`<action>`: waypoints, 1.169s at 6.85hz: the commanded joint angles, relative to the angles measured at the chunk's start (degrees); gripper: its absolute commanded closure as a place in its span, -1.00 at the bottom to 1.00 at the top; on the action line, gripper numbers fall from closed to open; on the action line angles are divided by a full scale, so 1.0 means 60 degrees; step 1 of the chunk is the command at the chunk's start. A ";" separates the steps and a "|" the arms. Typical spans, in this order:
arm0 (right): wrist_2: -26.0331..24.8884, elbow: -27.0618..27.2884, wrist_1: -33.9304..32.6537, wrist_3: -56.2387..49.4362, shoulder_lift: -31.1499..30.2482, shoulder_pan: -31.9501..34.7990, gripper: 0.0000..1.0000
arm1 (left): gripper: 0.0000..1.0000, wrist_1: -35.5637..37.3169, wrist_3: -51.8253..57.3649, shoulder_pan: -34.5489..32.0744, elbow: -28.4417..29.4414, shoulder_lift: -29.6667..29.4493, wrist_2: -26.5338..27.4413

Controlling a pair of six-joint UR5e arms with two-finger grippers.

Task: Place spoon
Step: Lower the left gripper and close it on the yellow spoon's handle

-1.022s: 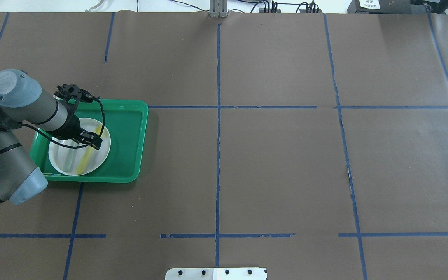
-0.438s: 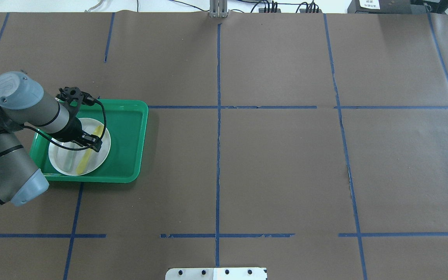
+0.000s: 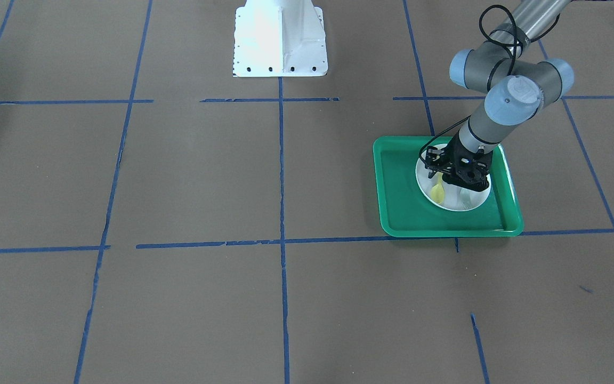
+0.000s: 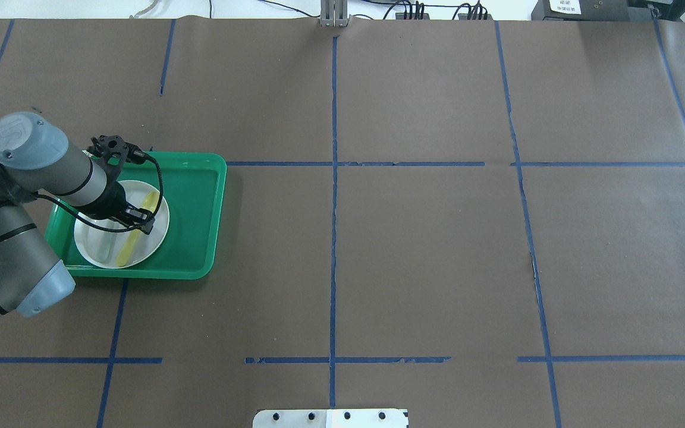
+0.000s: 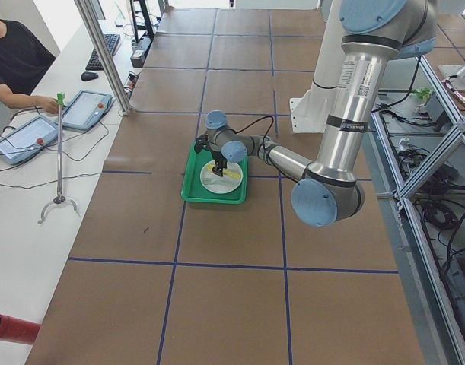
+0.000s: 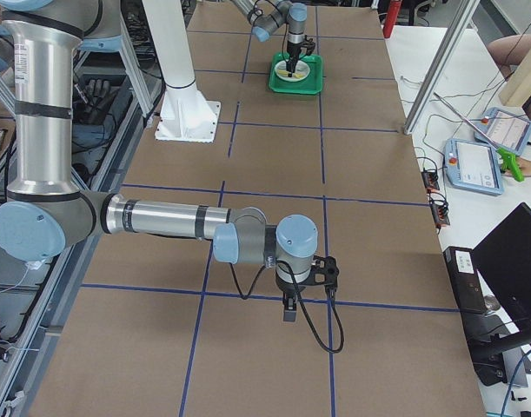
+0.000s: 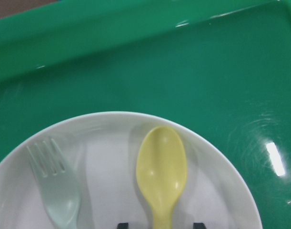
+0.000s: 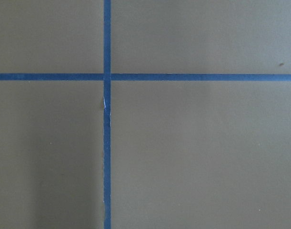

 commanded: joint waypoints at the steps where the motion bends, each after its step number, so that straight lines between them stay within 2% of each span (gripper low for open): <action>1: 0.0000 0.0003 0.0000 0.0000 0.0000 0.0000 -1.00 | 0.79 0.0017 0.0000 0.0014 -0.0021 0.0035 -0.0010; 2: 0.0000 0.0003 0.0000 0.0000 0.0000 0.0000 -1.00 | 1.00 0.0046 0.0000 -0.0001 -0.0108 0.0064 -0.0010; 5: 0.0000 0.0003 0.0000 0.0000 0.0000 0.0000 -1.00 | 1.00 0.0148 -0.0073 -0.0059 -0.0531 0.0093 0.0005; 6: 0.0000 0.0003 0.0000 0.0000 0.0000 0.0000 -1.00 | 1.00 0.0540 -0.1103 -0.0030 -0.0969 0.0007 -0.0039; 8: 0.0000 0.0003 0.0000 0.0000 0.0000 0.0000 -1.00 | 1.00 0.0735 -0.3534 0.0057 -0.0844 -0.0737 -0.0112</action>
